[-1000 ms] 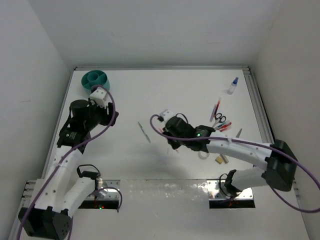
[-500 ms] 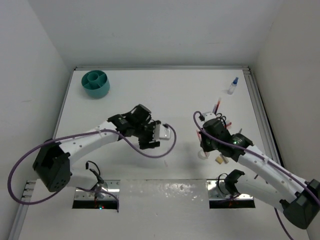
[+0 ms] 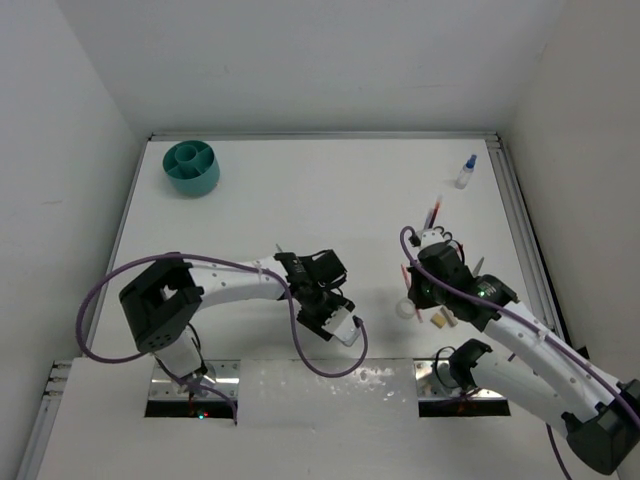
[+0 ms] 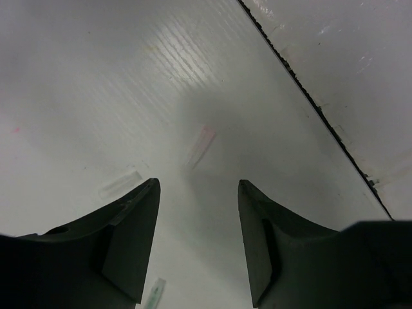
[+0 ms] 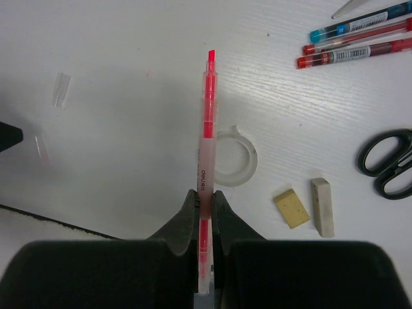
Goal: Sort the stationery into containers
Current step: Pick up the pen cap from the center of the board.
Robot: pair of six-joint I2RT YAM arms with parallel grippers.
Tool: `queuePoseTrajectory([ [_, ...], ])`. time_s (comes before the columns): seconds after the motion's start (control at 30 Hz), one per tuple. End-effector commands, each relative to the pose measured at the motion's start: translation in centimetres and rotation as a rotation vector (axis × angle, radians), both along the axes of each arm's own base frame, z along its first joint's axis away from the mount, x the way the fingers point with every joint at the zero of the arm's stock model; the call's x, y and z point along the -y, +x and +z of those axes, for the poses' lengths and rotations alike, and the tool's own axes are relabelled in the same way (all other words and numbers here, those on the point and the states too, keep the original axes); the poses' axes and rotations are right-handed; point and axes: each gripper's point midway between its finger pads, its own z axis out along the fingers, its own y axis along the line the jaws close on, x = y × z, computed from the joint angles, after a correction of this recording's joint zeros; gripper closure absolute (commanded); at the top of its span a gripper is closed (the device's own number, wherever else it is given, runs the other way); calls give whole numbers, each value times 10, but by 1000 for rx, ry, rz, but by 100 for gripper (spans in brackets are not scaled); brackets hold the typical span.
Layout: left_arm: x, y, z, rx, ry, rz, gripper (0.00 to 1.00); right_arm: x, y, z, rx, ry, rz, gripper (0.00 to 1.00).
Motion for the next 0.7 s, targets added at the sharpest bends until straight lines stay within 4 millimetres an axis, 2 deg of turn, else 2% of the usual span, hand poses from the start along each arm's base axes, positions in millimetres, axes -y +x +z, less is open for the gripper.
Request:
queuePoseTrajectory([
  [0.0, 21, 8, 3, 57, -45, -80, 52, -4, 4, 7, 30, 32, 5, 100],
  [0.1, 19, 8, -12, 61, 3, -97, 52, -5, 6, 9, 42, 37, 13, 100],
  [0.37, 24, 5, -28, 62, 60, -102, 53, -6, 5, 6, 53, 55, 14, 100],
  [0.57, 23, 3, -41, 69, 106, -102, 64, -6, 5, 9, 64, 63, 11, 100],
  [0.67, 22, 6, -46, 87, 120, -99, 78, -5, 6, 12, 74, 64, 11, 100],
])
